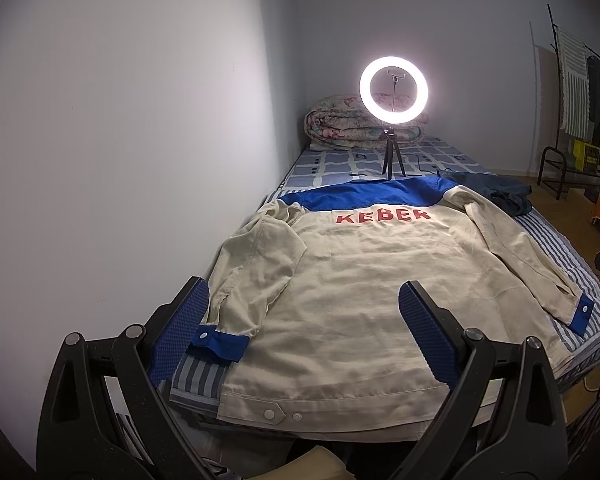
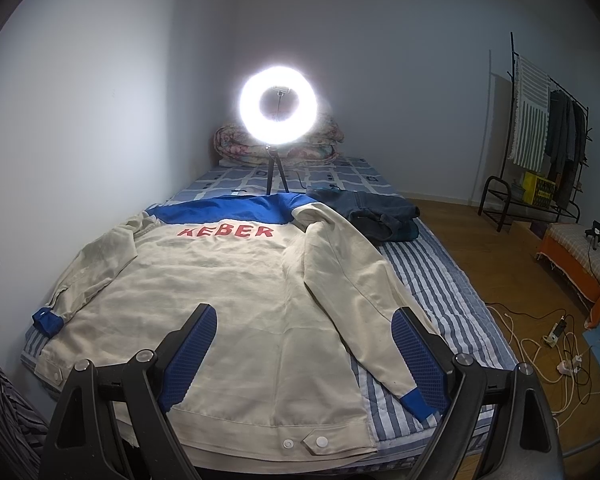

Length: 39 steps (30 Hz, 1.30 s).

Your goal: Fold large clothes

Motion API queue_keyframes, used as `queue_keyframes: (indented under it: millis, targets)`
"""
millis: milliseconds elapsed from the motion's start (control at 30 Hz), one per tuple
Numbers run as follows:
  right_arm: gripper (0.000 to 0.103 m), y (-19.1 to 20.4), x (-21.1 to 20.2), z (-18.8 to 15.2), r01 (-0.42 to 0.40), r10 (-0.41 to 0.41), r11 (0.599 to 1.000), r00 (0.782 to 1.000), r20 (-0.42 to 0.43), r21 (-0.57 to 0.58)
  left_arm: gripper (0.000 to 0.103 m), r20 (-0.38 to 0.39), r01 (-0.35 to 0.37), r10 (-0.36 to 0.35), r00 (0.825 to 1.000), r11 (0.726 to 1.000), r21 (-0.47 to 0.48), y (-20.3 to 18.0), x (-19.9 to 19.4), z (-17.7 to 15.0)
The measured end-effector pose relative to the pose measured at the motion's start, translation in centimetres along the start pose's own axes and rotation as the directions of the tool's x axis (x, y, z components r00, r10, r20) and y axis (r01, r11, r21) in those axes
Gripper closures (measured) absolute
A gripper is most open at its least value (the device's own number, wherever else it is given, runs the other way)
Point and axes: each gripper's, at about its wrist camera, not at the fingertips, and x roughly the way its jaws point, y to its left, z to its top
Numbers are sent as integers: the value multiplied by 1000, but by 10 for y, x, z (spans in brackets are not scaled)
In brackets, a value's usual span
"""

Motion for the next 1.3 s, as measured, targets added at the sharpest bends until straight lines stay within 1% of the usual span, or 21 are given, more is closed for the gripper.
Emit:
queue_keyframes:
  millis: [467, 1300]
  targets:
    - [12, 0, -1, 0, 1, -1, 1000, 1000, 2, 1, 5, 4, -1, 1, 1000, 1000, -1, 0, -5, 6]
    - [12, 0, -2, 3, -8, 8, 1000, 1000, 7, -3, 5, 8, 0, 0, 1000, 1000, 1, 1, -5, 2]
